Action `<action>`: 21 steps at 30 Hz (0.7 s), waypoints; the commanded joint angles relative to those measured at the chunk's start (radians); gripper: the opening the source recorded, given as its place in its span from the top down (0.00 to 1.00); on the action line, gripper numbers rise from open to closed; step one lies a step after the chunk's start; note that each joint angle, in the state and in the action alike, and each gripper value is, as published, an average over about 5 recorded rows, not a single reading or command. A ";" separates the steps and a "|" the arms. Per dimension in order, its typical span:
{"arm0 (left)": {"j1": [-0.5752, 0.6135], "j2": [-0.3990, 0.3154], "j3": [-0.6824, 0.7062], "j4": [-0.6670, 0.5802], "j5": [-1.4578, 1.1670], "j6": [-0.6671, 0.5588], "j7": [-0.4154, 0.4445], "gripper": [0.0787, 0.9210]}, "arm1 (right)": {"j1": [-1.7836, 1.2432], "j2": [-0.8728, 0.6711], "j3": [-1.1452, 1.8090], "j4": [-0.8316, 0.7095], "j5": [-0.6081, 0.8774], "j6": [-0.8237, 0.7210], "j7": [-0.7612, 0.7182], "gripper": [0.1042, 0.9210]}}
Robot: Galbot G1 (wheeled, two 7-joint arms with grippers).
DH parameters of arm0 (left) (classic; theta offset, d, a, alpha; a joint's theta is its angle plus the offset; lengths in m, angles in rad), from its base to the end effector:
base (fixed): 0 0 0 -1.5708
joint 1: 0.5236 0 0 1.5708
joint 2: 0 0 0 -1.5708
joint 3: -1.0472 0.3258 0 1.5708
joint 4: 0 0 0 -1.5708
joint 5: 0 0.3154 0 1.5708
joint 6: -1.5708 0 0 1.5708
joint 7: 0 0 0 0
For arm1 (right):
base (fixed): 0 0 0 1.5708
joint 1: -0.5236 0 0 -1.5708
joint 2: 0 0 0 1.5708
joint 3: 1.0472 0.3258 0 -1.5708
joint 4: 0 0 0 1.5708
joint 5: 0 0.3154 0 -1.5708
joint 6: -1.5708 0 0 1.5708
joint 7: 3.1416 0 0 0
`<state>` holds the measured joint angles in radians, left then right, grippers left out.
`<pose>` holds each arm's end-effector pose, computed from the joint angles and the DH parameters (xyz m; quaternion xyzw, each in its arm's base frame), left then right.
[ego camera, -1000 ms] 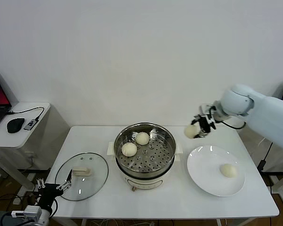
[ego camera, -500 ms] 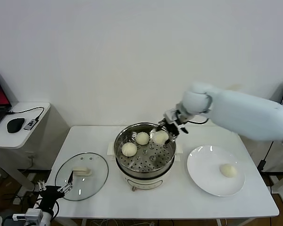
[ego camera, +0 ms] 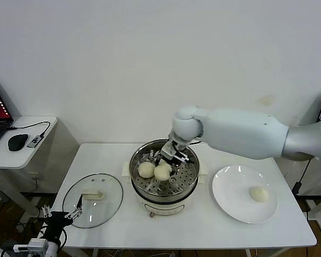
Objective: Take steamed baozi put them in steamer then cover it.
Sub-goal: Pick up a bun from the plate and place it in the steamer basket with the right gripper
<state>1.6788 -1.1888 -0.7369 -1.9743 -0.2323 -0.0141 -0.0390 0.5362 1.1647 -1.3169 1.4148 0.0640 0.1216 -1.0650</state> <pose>0.1317 0.1323 -0.3002 0.0266 -0.9909 -0.1033 0.0817 0.4640 0.1278 -0.0772 0.6770 -0.2490 0.6888 0.0714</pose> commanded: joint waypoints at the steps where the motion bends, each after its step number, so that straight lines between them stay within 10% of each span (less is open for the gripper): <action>1: 0.000 -0.007 -0.002 -0.001 -0.001 0.001 -0.003 0.12 | -0.010 0.070 -0.033 -0.003 -0.090 0.107 -0.009 0.37; 13: -0.001 -0.015 0.000 0.000 -0.002 0.000 -0.003 0.12 | -0.015 0.050 -0.040 0.016 -0.116 0.139 -0.009 0.34; 21: -0.003 -0.008 -0.018 -0.009 -0.007 0.002 -0.003 0.12 | 0.034 -0.030 -0.004 0.043 -0.055 0.093 -0.028 0.14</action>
<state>1.6762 -1.2012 -0.7448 -1.9801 -0.2361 -0.0129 -0.0424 0.5401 1.1840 -1.3383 1.4458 -0.0194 0.2284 -1.0840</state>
